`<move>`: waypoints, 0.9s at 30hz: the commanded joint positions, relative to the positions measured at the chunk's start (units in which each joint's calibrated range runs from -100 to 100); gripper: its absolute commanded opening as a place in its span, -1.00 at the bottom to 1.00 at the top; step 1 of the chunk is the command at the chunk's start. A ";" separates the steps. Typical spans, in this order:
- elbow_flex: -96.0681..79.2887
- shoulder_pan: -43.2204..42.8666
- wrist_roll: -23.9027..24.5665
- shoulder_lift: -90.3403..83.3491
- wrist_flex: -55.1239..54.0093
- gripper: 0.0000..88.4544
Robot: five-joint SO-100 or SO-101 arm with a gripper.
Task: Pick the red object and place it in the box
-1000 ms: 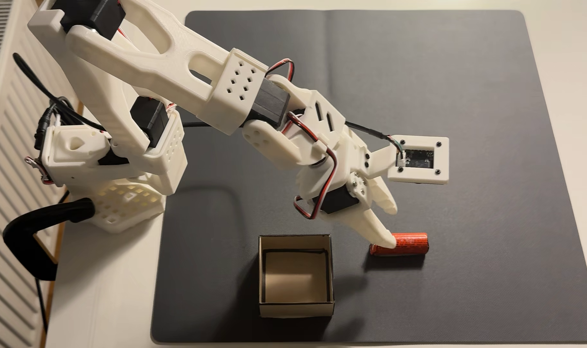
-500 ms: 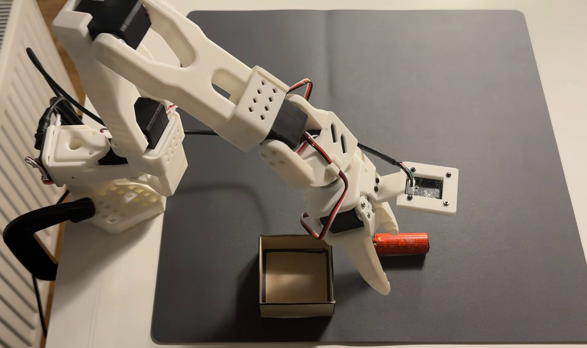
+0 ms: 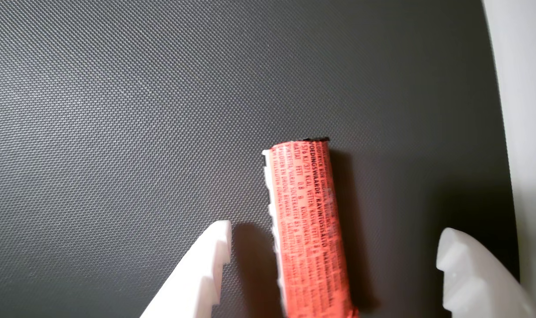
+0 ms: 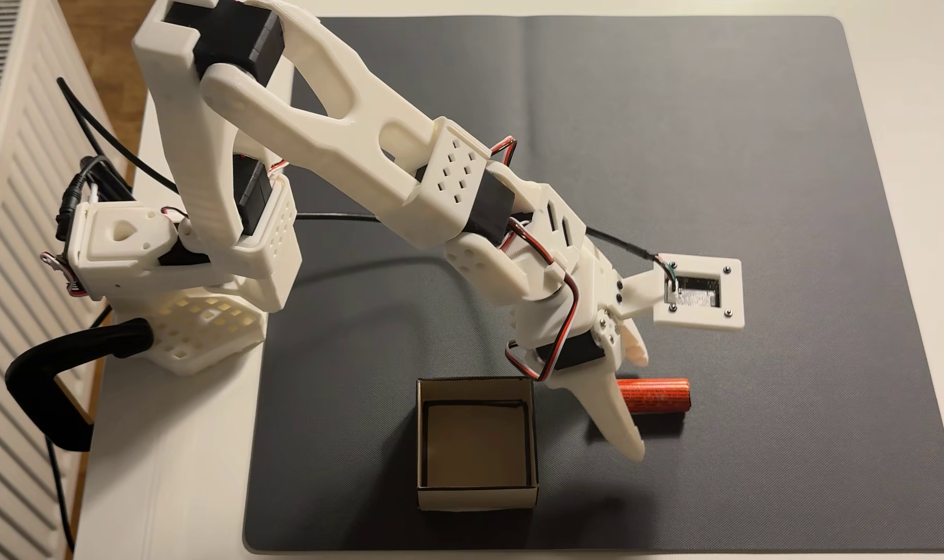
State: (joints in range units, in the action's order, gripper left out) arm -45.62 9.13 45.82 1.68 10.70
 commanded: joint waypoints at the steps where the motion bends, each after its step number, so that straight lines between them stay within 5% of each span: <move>1: 2.13 0.22 0.18 1.04 -2.04 -0.23; 12: 1.77 -0.52 0.23 6.91 -5.19 -0.25; 27: 1.31 -0.22 0.08 6.99 -4.40 -0.82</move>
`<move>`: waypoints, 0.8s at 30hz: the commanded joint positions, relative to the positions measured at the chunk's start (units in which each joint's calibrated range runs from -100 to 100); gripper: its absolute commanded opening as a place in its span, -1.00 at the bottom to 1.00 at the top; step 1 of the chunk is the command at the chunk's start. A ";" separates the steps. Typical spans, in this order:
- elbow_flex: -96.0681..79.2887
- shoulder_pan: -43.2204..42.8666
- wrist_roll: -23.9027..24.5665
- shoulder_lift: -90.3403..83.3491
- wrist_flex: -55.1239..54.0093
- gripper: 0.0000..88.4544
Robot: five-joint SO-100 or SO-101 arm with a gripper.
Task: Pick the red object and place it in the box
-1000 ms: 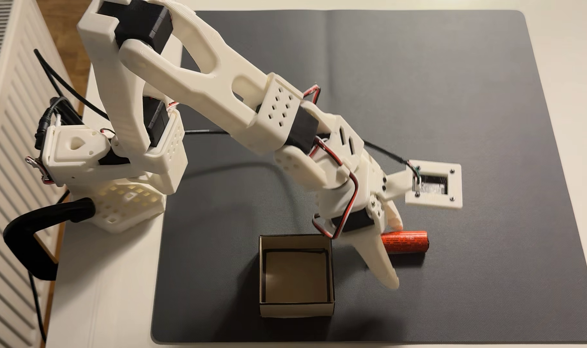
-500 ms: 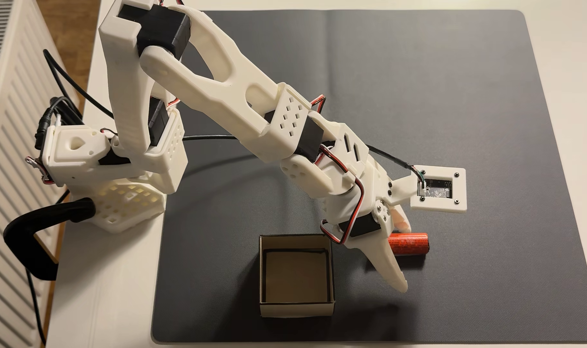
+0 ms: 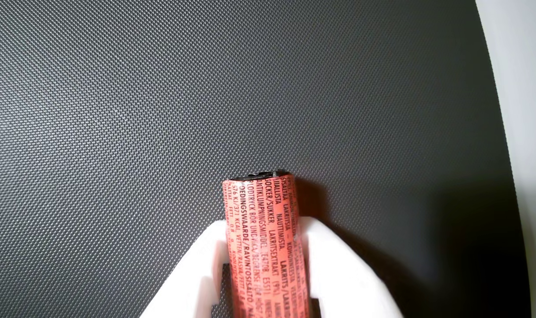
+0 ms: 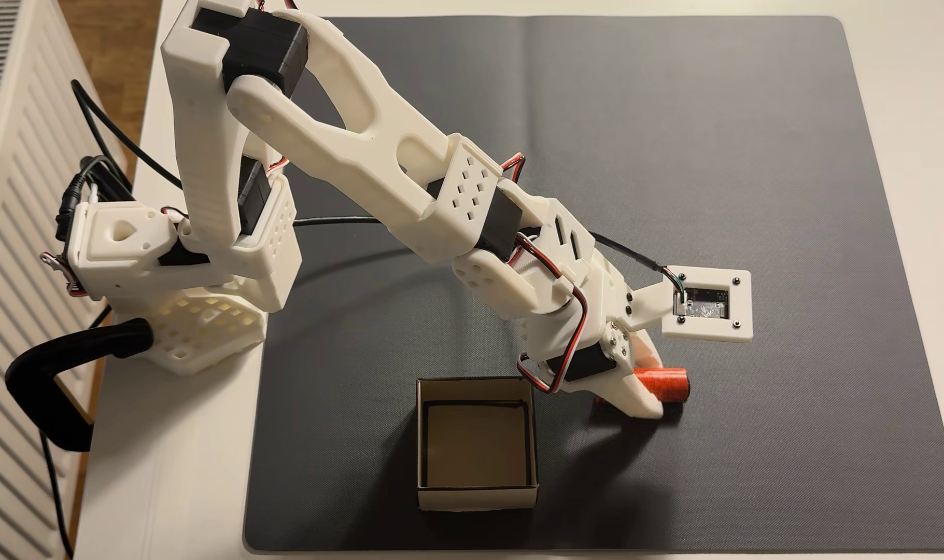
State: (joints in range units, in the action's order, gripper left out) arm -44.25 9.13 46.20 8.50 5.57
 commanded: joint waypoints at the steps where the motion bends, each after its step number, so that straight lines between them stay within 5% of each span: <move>1: -0.06 -0.15 -0.30 0.18 0.73 -0.85; 11: 0.49 -0.59 -0.66 -7.39 2.48 -0.98; 24: 4.39 -1.48 -2.49 -36.73 27.56 -0.97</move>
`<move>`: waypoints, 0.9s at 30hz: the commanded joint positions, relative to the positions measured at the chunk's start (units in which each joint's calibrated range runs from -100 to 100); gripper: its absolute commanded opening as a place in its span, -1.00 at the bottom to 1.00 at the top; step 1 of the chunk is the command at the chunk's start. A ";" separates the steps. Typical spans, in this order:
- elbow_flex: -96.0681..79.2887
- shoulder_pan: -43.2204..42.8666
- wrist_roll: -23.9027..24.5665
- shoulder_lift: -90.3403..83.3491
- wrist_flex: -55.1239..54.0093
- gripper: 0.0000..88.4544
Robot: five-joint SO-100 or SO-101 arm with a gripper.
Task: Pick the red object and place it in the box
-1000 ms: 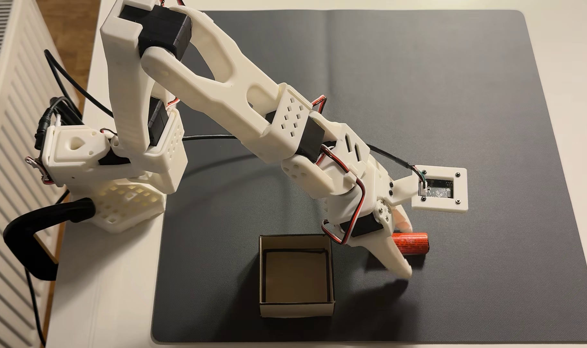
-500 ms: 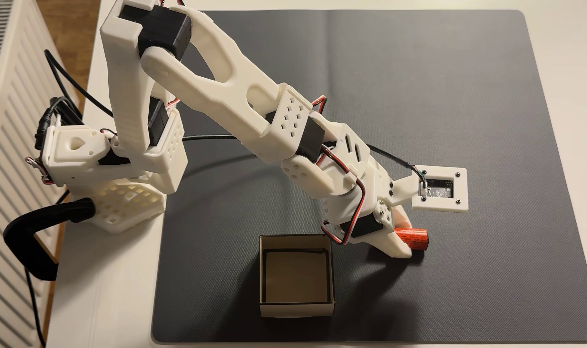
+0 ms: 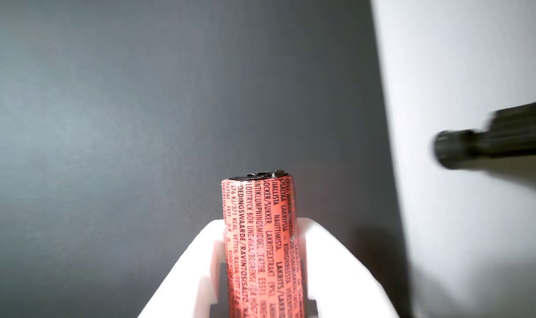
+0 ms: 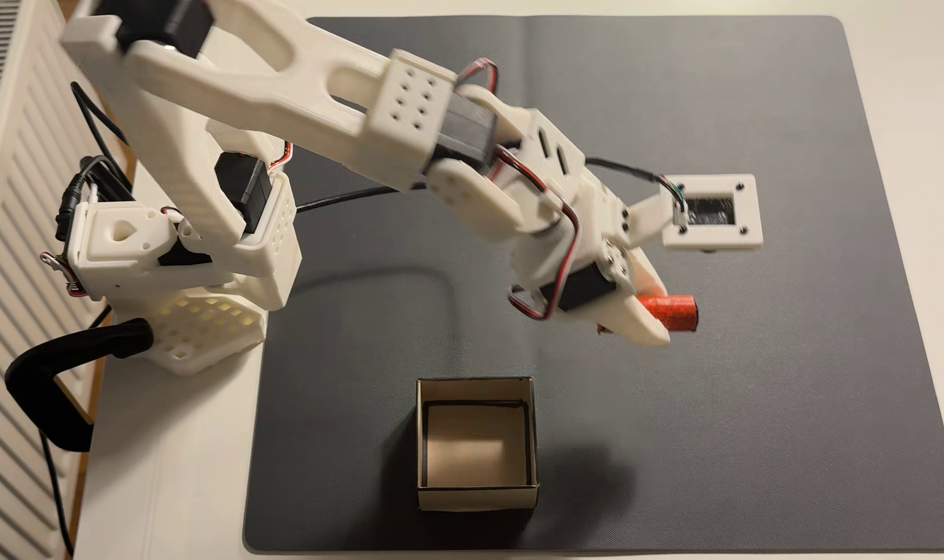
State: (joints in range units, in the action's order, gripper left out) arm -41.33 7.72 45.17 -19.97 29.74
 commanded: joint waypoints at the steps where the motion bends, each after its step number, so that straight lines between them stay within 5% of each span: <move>1: 0.74 1.11 -2.71 -10.82 4.61 -0.97; 13: -24.11 13.44 -6.47 -41.60 8.90 -0.97; 27: -48.78 14.70 -6.36 -71.96 9.42 -0.96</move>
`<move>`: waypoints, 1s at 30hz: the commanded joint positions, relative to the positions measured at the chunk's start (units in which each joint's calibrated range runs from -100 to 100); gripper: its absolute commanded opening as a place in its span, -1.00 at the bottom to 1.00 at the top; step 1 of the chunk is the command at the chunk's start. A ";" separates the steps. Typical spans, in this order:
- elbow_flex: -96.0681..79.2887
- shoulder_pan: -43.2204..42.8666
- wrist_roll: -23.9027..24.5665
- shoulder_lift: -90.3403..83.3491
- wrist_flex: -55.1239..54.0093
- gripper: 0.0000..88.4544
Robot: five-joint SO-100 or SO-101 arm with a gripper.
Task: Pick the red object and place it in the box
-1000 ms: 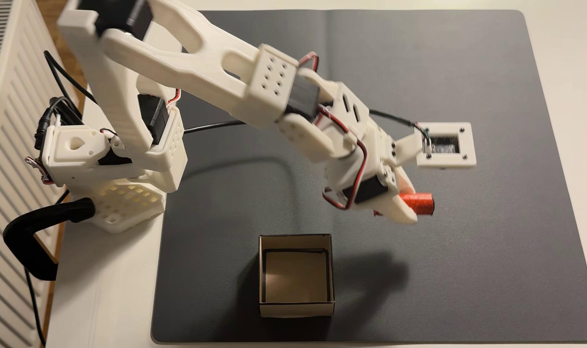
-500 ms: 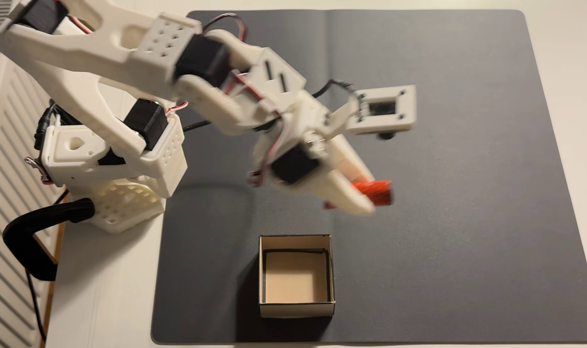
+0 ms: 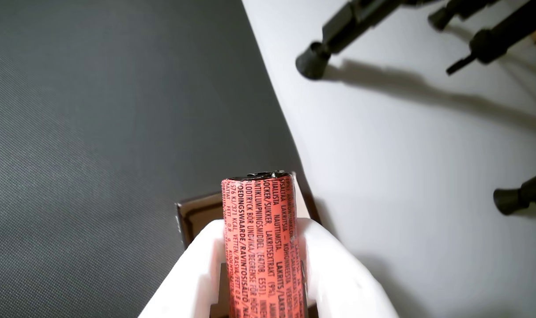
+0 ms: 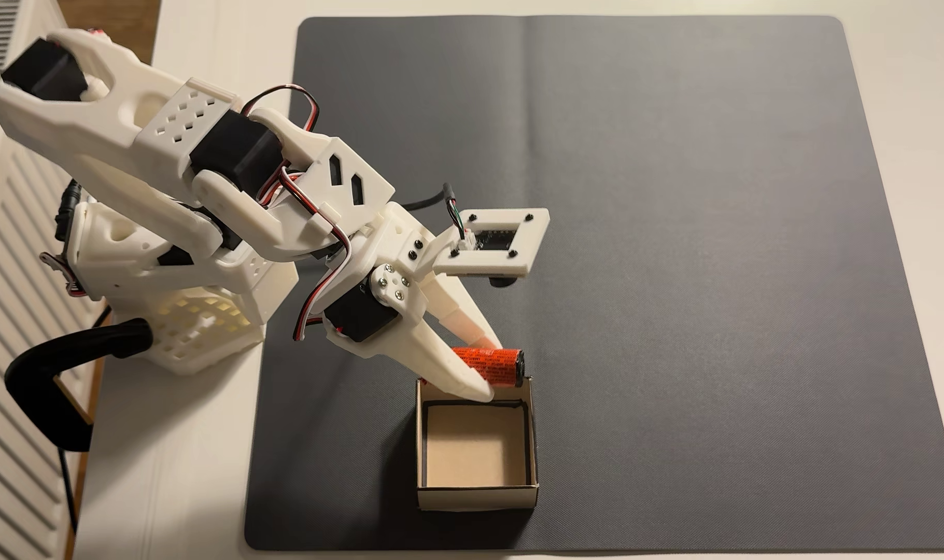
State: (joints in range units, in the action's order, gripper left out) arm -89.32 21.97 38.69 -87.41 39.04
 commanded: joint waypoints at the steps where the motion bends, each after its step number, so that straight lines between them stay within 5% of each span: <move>1: -1.42 0.45 0.11 -5.70 0.12 -0.96; 8: -2.97 1.78 0.37 -8.25 0.12 -0.95; 17: -4.87 1.63 0.48 -8.77 0.12 -0.60; 25: -5.41 1.11 0.58 -8.85 0.03 -0.54; 30: -5.41 -4.01 5.64 -8.85 0.20 -0.58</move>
State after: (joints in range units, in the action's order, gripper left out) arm -94.98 20.34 41.61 -95.77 39.13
